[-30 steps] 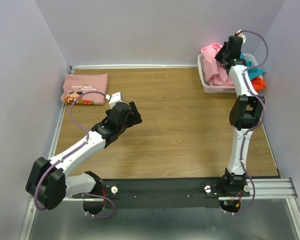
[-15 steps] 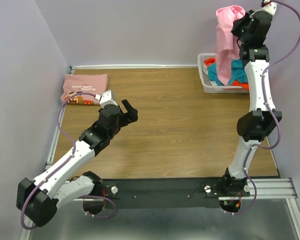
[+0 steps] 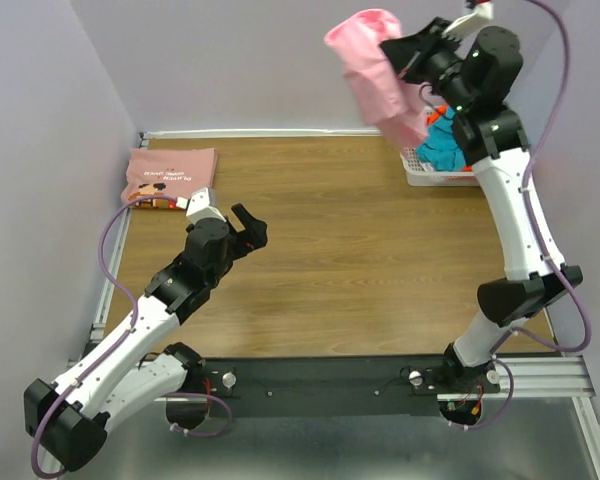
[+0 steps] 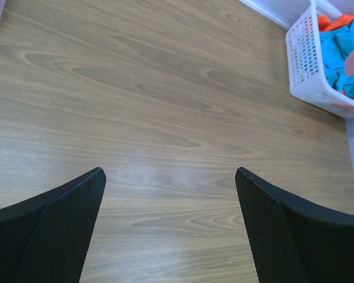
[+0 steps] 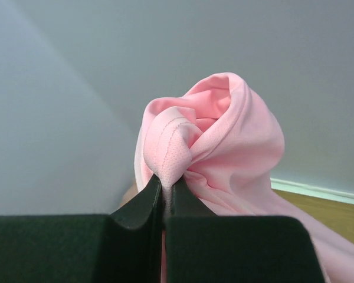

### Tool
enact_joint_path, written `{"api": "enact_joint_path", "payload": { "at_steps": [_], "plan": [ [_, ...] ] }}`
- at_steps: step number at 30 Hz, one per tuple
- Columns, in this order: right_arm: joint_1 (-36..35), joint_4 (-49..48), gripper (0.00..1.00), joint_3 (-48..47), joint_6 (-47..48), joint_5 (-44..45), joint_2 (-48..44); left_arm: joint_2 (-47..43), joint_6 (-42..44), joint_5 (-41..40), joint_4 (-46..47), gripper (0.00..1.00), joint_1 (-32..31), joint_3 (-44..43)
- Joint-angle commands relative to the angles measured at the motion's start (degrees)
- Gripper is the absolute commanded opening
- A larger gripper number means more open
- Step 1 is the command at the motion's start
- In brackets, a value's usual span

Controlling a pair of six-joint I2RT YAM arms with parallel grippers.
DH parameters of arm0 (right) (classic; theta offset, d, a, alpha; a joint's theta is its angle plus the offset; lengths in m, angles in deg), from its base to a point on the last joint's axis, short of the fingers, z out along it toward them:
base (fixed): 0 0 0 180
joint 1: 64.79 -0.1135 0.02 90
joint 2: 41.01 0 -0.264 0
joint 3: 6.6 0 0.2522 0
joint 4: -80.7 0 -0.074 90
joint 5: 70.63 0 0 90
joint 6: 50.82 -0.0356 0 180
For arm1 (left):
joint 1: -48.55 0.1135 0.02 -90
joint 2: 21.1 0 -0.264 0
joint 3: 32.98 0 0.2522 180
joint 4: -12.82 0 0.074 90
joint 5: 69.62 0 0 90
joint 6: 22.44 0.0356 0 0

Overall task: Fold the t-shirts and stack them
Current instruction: Move the tshirt to the center of the board, then flatten the tshirt out

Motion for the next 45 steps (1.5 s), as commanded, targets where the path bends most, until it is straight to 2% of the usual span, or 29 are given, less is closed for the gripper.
{"api": "enact_joint_path", "payload": {
  "at_steps": [1,6,8,11,12,13,14,15,16,18,19,20,22,23,25,28,31,39,42,43,45],
  "plan": [
    [-9.68,-1.77,0.01,1.06,-1.15,-4.31,-2.12,-1.36,-2.36,-0.81,-2.05,0.98,0.29,1.63],
    [-19.96,-3.7,0.01,2.63,-2.29,-3.44,-1.68,-4.16,-6.13,-1.68,-4.76,0.98,0.29,3.39],
    [-20.86,-5.11,0.01,6.66,-3.69,-2.12,-2.03,-4.96,-6.66,-1.59,-6.7,0.98,0.29,3.13],
    [-20.86,-5.64,0.02,13.42,-4.58,6.29,-4.14,-7.5,-7.89,-1.68,-10.11,0.98,0.38,3.65],
    [-20.86,-5.64,0.04,20.06,-4.4,9.37,-4.93,-8.21,-8.33,-1.77,-10.92,0.98,0.38,3.92],
    [-20.77,-5.55,0.06,23.69,-3.71,16.27,-6.94,-9.87,-9.12,-1.68,-11.71,0.98,0.29,4.27],
    [-20.6,-5.55,0.07,28.6,-3.61,19.04,-8.09,-10.75,-9.47,-1.51,-12.76,0.98,0.38,5.32],
    [-20.16,-5.64,0.13,33.17,-4.31,20.98,-9.4,-11.72,-9.83,-1.42,-13.12,0.99,0.29,5.85],
    [-18.16,-5.64,0.15,42.79,-6.32,21.78,-11.42,-13.38,-10.26,-1.07,-13.38,0.98,0.38,6.47],
    [-14.81,-5.64,0.3,51.29,-8.79,22.58,-12.66,-14.71,-10.97,-0.89,-13.91,0.99,0.29,8.22],
    [-11.05,-5.64,0.38,58.46,-10.45,24.32,-13.36,-15.59,-11.49,-0.89,-14.09,0.99,0.29,8.75],
    [-7.97,-5.55,0.62,61.14,-11.42,25.03,-13.72,-15.68,-11.5,-0.11,-12.87,0.99,0.38,9.8],
    [-6.9,-5.46,0.85,65.29,-10.13,28.09,-14.77,-14.99,-11.41,1.04,-10.93,0.99,0.38,10.95],
    [-6.8,-5.46,1.0,67.39,-9.25,29.51,-16.34,-14.29,-11.06,2.17,-8.57,0.99,0.38,12.0],
    [-6.8,-5.37,1.0,68.63,-7.14,31.01,-18.37,-10.44,-10.8,3.32,-6.19,0.99,0.47,12.8],
    [-6.8,-4.76,1.0,69.6,-3.97,28.23,-21.71,-2.7,-9.22,5.43,-0.74,0.98,0.91,13.41],
    [-6.89,-4.41,1.0,71.36,-2.3,22.78,-24.52,6.24,-6.33,9.38,2.78,0.98,4.15,11.14],
    [-7.06,-3.71,1.0,77.78,-0.97,17.93,-31.65,24.46,-0.17,16.24,14.74,0.98,12.67,4.19],
    [-7.15,-3.62,1.0,79.01,-0.36,16.52,-34.2,30.62,0.63,18.44,18.08,0.89,14.35,2.7],
    [-7.24,-3.53,1.0,79.19,-0.01,16.17,-34.64,33.42,0.89,19.05,18.6,0.82,15.23,2.43],
    [-7.41,-3.27,1.0,79.01,0.52,15.9,-34.99,35.72,0.98,19.85,18.87,0.78,15.94,2.17]
  ]
}}
